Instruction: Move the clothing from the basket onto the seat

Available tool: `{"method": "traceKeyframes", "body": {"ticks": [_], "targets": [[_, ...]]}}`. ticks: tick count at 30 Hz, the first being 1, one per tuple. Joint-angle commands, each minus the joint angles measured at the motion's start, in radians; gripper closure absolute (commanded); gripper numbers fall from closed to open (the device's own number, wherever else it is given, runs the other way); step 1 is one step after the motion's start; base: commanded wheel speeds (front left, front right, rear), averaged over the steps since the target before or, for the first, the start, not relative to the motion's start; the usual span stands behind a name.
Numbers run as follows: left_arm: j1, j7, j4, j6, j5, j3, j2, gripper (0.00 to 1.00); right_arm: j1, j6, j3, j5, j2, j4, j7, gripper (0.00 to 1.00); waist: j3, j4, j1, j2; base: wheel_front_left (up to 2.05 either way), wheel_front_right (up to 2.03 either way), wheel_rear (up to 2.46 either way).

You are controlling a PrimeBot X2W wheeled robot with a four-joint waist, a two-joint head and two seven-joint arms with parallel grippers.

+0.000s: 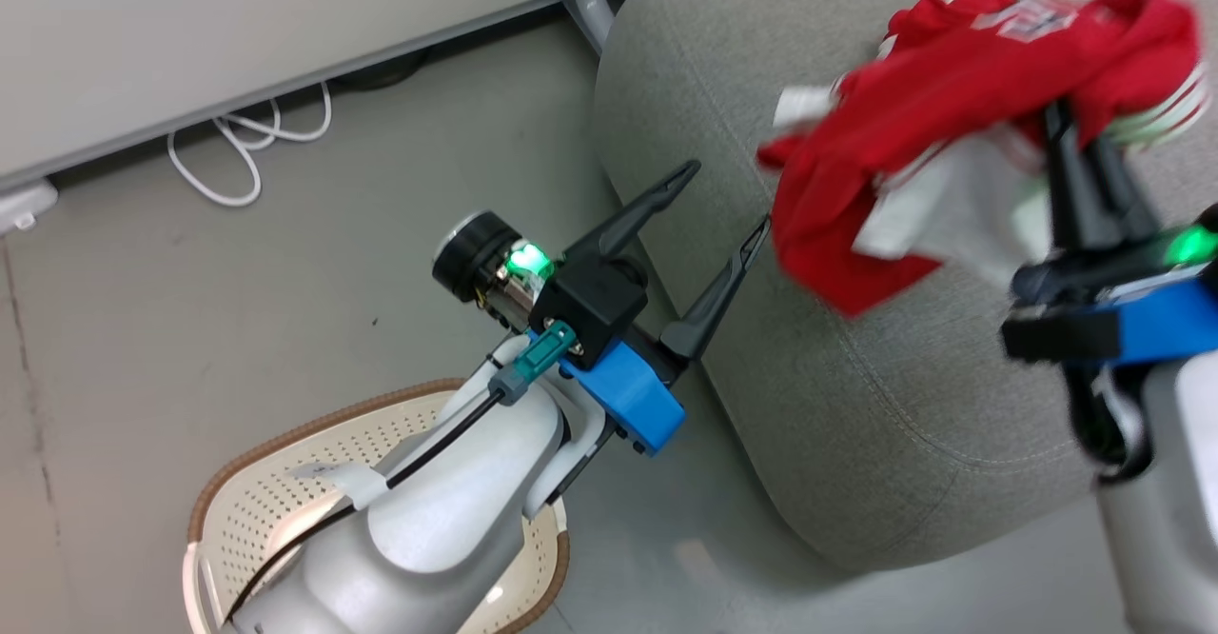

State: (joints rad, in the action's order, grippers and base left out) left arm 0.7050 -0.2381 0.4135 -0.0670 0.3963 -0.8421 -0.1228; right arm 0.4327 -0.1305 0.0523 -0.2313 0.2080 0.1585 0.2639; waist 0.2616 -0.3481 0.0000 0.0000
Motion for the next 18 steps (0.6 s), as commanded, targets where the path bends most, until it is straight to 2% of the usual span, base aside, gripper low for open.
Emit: {"method": "traceKeyframes", "body": {"ticks": [1, 4, 10, 14, 18], "targets": [[0.029, 0.004, -0.008, 0.007, -0.011, 0.003, -0.012, 0.00, 0.062, -0.001, -0.019, -0.005, 0.020, -0.015, 0.001, 1.00, 0.038, 0.013, 0.0000, 0.0000, 0.00, 0.00, 0.00], [0.049, 0.013, -0.018, 0.012, -0.024, -0.001, -0.017, 0.00, 0.152, -0.001, -0.062, 0.000, 0.052, -0.020, 0.001, 1.00, 0.087, 0.027, 0.0000, 0.0000, 0.00, 0.00, 0.00], [0.114, 0.035, -0.043, 0.020, -0.053, -0.010, -0.020, 0.00, 0.348, 0.000, -0.187, -0.006, 0.163, 0.012, 0.001, 1.00, 0.219, 0.068, 0.0000, 0.0000, 0.00, 0.00, 0.00], [0.153, 0.049, -0.057, 0.026, -0.073, -0.015, -0.027, 0.00, 0.459, -0.001, -0.278, -0.034, 0.227, 0.075, 0.001, 1.00, 0.308, 0.083, 0.0000, 0.0000, 0.00, 0.00, 0.00], [0.185, 0.052, -0.064, 0.029, -0.090, -0.020, -0.030, 0.00, 0.526, -0.001, -0.327, -0.042, 0.291, 0.180, 0.001, 1.00, 0.379, 0.098, 0.0000, 0.0000, 0.00, 0.00, 0.00]]}}
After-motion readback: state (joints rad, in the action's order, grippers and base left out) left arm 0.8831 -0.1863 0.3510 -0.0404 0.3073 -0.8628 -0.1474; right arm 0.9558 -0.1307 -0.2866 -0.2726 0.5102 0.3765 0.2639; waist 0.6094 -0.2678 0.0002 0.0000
